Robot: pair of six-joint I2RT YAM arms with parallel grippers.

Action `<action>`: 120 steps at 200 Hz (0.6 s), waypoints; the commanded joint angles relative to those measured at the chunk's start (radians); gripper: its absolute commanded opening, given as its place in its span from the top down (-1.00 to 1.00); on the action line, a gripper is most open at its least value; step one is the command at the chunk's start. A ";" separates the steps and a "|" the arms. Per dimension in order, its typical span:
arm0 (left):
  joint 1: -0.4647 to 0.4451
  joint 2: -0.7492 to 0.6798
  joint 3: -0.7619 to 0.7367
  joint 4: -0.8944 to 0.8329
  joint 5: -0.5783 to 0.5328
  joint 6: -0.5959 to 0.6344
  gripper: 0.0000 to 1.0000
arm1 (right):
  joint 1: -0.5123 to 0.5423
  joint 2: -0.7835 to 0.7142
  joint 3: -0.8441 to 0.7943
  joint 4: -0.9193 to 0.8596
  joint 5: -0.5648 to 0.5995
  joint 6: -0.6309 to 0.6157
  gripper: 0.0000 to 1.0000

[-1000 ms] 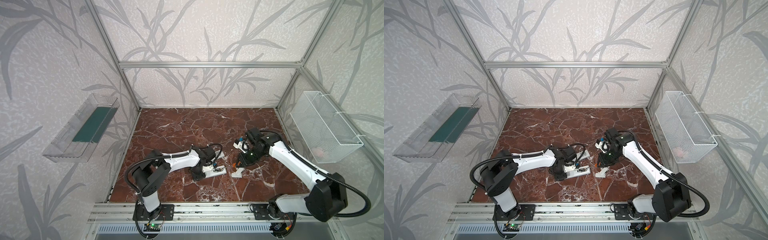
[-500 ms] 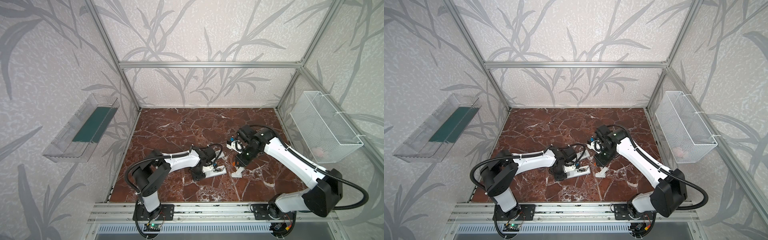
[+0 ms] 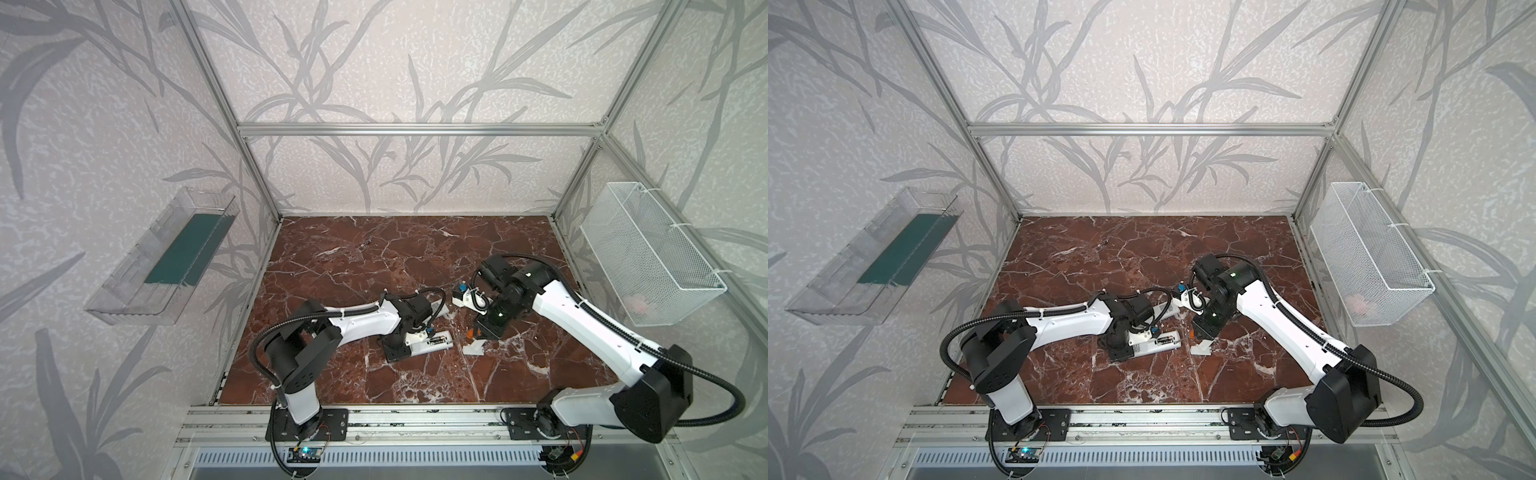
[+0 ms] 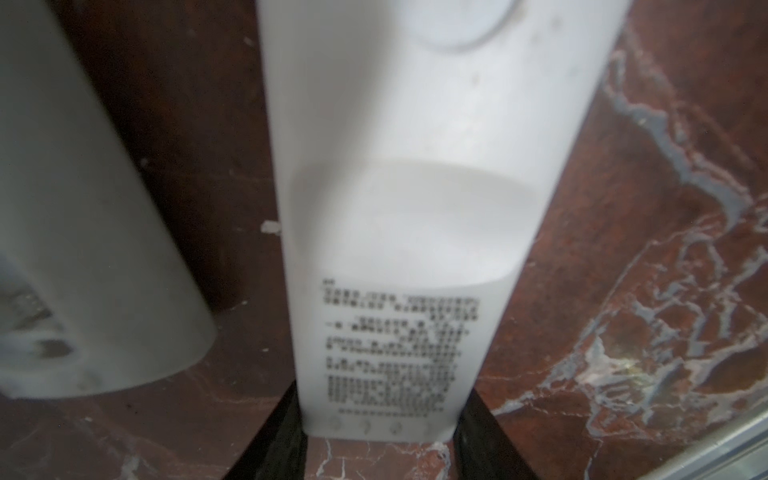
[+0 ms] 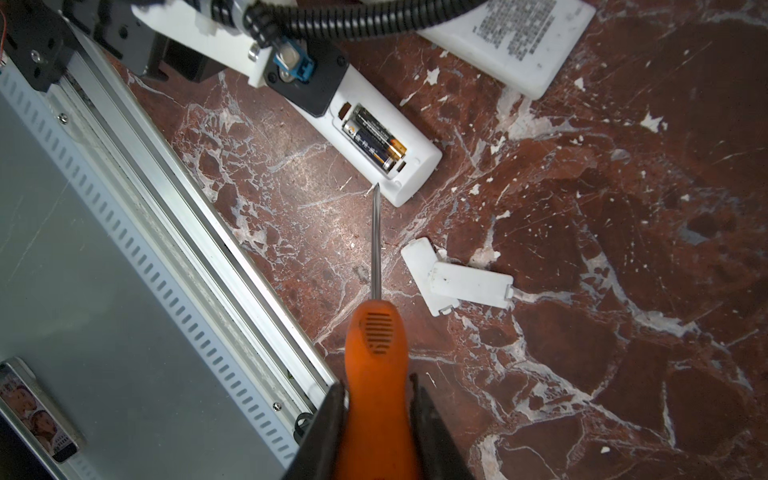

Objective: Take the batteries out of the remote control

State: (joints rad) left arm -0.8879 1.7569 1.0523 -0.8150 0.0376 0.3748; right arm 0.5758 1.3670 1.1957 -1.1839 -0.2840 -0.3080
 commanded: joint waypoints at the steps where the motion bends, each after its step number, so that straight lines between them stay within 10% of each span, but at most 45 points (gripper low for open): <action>1: -0.013 0.018 -0.008 -0.042 0.008 0.030 0.43 | 0.005 0.009 -0.008 0.004 0.008 -0.010 1.00; 120: -0.023 0.029 -0.010 -0.046 0.002 0.032 0.44 | 0.004 0.042 -0.001 0.042 0.026 0.021 1.00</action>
State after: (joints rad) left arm -0.8967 1.7569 1.0523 -0.8162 0.0235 0.3748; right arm 0.5762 1.3880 1.1915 -1.1561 -0.2626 -0.2996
